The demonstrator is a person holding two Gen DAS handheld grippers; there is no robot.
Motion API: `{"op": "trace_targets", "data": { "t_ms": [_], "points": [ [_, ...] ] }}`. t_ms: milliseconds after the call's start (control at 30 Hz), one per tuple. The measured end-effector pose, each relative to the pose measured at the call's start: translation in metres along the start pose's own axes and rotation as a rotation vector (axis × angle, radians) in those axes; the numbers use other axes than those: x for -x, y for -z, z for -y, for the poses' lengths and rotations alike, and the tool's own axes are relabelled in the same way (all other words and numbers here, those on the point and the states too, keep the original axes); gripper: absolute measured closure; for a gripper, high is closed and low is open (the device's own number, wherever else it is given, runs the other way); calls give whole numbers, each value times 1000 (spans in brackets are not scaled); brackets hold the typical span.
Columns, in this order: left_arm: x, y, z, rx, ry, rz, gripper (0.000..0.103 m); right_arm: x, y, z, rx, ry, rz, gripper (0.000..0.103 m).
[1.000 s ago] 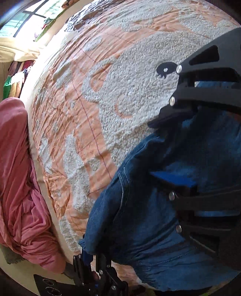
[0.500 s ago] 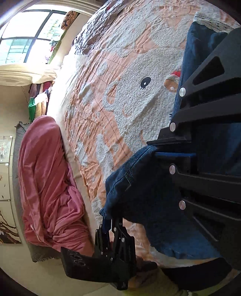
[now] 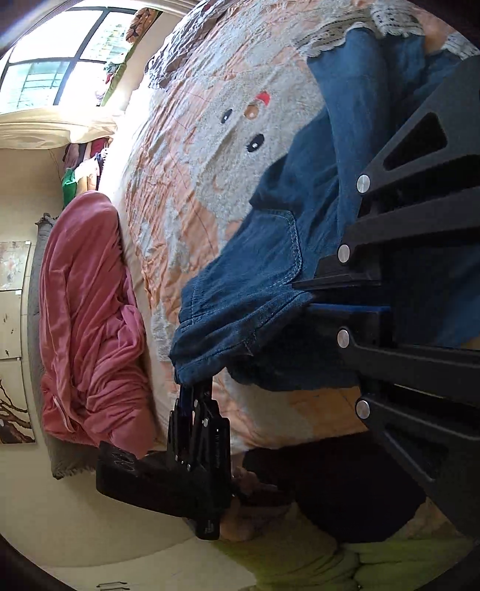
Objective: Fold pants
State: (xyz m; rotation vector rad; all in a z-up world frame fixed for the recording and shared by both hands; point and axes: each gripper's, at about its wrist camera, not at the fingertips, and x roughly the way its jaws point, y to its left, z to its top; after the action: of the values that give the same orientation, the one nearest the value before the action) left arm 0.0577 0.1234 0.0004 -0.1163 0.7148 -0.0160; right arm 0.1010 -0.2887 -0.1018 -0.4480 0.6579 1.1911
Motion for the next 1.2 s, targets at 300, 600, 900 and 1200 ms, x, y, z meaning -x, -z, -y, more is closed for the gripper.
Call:
{"op": "trace_targets", "data": {
  "t_ms": [300, 600, 900, 1200],
  "points": [
    [-4, 23, -7, 60, -18, -98, 79, -32, 33, -29, -2, 30, -97, 97],
    [38, 17, -13, 91, -72, -63, 79, -28, 36, -37, -5, 46, -79, 95],
    [-8, 5, 40, 41, 56, -122, 79, -27, 44, -35, -75, 35, -84, 91],
    [-12, 30, 35, 34, 75, -171, 81, 0, 44, -33, -194, -61, -65, 66]
  ]
}}
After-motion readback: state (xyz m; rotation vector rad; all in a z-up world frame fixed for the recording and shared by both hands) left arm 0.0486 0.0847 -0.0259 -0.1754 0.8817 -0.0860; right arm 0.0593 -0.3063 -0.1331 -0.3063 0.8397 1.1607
